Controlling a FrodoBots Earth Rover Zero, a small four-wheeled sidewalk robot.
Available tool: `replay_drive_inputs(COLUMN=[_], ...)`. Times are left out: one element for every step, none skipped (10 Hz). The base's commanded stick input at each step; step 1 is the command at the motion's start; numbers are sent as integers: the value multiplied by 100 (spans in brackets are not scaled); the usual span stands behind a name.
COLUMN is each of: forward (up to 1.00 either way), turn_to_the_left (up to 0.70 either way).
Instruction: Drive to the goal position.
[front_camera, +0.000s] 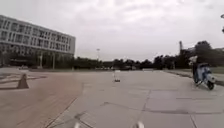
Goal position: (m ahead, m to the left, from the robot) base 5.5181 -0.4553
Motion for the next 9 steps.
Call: replay_drive_inputs(forward=[85, 85, 85, 85, 85, 85, 85, 85, 85], turn_to_the_left=[-34, -15, 0, 0, 0, -7, -23, -28, -34])
